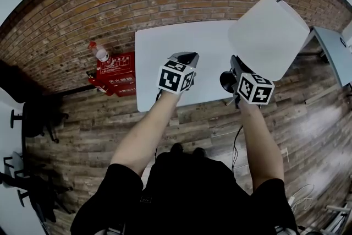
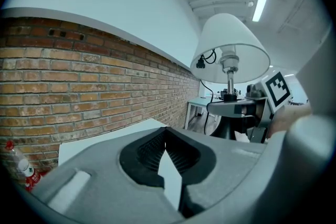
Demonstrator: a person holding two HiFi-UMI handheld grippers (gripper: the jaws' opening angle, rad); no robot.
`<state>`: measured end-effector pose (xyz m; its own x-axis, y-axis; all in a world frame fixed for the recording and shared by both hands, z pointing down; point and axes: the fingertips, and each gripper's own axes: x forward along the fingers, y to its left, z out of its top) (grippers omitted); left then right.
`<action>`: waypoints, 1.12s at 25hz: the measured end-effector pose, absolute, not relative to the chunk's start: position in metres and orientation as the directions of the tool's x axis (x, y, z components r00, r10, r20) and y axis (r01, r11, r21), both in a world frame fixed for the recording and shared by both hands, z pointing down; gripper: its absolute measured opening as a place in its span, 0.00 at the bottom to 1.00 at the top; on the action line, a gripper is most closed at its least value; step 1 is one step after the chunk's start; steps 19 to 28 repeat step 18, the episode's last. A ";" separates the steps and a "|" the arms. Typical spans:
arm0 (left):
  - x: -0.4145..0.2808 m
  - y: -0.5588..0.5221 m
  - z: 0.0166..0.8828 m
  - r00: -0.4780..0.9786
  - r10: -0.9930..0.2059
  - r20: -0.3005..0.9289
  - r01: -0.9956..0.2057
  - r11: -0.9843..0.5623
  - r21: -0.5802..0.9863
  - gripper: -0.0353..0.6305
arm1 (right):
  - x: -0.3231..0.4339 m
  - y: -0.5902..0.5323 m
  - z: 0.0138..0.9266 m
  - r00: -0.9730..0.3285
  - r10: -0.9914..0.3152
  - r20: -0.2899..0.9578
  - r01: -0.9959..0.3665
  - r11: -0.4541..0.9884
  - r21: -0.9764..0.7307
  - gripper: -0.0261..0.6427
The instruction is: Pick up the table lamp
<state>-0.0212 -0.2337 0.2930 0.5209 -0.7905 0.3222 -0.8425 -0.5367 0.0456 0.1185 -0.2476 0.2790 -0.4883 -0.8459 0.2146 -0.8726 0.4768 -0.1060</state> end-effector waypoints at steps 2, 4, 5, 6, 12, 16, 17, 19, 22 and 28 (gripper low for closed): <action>-0.021 -0.235 0.292 0.518 -0.792 0.322 -0.844 -0.534 0.044 0.06 | 0.119 -0.249 0.280 -0.489 -0.845 0.216 -0.872 0.477 -0.109 0.17; -0.022 -0.236 0.292 0.515 -0.794 0.323 -0.846 -0.531 0.043 0.06 | 0.119 -0.250 0.280 -0.492 -0.843 0.218 -0.871 0.479 -0.110 0.17; -0.022 -0.236 0.292 0.514 -0.795 0.323 -0.847 -0.530 0.043 0.06 | 0.119 -0.250 0.280 -0.493 -0.842 0.218 -0.870 0.481 -0.110 0.17; -0.023 -0.237 0.292 0.513 -0.795 0.323 -0.847 -0.530 0.043 0.06 | 0.119 -0.251 0.280 -0.495 -0.841 0.218 -0.869 0.482 -0.110 0.17; -0.022 -0.240 0.291 0.511 -0.797 0.323 -0.848 -0.528 0.038 0.06 | 0.117 -0.254 0.279 -0.502 -0.838 0.216 -0.865 0.490 -0.111 0.17; -0.024 -0.240 0.292 0.510 -0.796 0.326 -0.848 -0.528 0.037 0.06 | 0.113 -0.255 0.279 -0.507 -0.835 0.214 -0.862 0.494 -0.113 0.17; -0.024 -0.241 0.292 0.510 -0.796 0.326 -0.848 -0.528 0.038 0.06 | 0.112 -0.255 0.278 -0.509 -0.834 0.213 -0.861 0.496 -0.113 0.17; -0.024 -0.241 0.292 0.510 -0.795 0.327 -0.848 -0.529 0.038 0.06 | 0.111 -0.255 0.278 -0.510 -0.833 0.213 -0.860 0.498 -0.113 0.17; -0.024 -0.241 0.292 0.510 -0.795 0.327 -0.848 -0.529 0.038 0.06 | 0.111 -0.255 0.278 -0.510 -0.833 0.213 -0.860 0.498 -0.113 0.17; -0.024 -0.241 0.292 0.510 -0.795 0.327 -0.848 -0.529 0.038 0.06 | 0.111 -0.255 0.278 -0.510 -0.833 0.213 -0.860 0.498 -0.113 0.17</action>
